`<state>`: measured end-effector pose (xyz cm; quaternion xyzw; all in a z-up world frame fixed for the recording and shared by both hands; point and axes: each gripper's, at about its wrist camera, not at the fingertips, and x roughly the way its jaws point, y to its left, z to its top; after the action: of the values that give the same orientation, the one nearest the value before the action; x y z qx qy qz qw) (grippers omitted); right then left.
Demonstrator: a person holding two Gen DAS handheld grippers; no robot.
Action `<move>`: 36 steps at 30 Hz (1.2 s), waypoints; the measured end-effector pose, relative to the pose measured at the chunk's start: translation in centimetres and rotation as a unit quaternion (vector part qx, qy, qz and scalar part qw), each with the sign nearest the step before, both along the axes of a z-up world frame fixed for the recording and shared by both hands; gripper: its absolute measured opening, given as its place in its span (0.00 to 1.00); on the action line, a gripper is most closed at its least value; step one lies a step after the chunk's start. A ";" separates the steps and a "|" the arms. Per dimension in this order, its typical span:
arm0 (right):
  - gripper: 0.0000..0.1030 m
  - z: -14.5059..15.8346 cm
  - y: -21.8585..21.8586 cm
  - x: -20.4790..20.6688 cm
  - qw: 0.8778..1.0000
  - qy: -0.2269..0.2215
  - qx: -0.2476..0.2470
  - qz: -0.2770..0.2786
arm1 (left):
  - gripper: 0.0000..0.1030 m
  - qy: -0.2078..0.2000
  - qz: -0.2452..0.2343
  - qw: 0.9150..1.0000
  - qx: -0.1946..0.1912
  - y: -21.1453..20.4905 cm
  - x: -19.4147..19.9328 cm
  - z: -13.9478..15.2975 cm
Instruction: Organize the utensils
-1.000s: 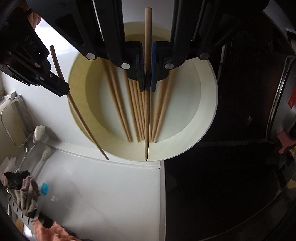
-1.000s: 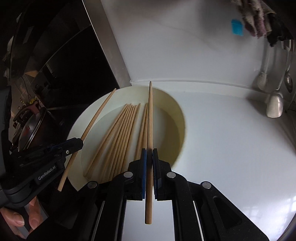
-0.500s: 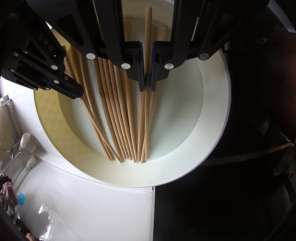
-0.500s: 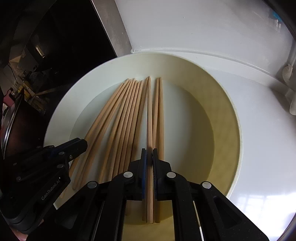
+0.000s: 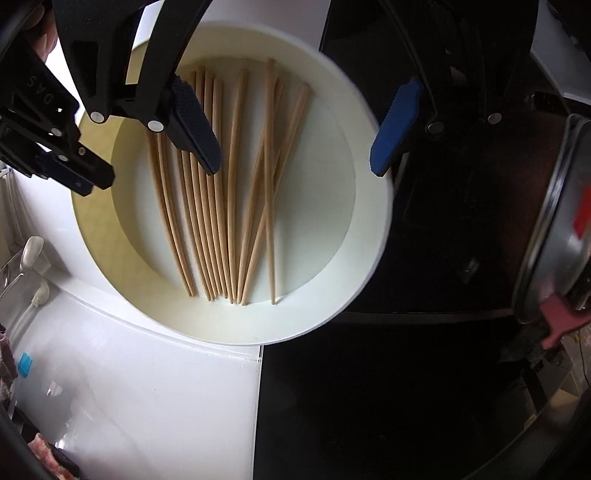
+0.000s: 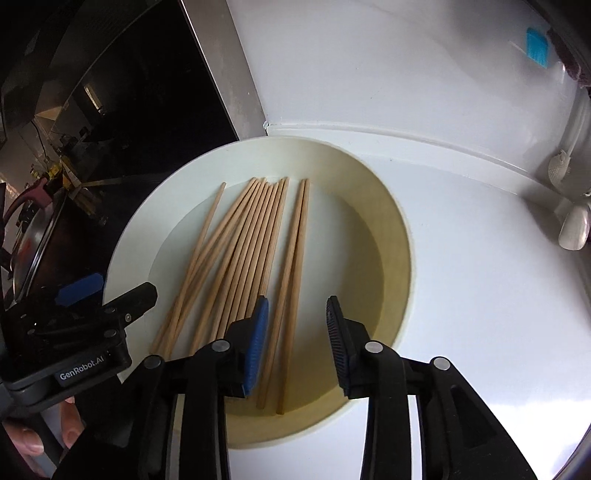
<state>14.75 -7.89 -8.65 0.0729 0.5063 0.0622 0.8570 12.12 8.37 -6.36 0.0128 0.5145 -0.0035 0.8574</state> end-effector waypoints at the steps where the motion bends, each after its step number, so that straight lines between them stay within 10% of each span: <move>1: 0.39 0.4 -0.4 -0.4 1.000 -0.003 0.003 -0.002 | 0.79 -0.001 0.003 1.000 0.000 0.0 -0.4 0.4; 36: 0.55 6.6 -0.6 -6.4 0.999 -0.030 -0.004 0.015 | 0.93 -0.043 0.038 0.998 -0.001 -0.3 -5.4 6.0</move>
<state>8.34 -8.53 -2.04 0.0600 0.4820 0.0757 0.8708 6.75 8.08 -0.32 -0.0079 0.4774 0.0291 0.8782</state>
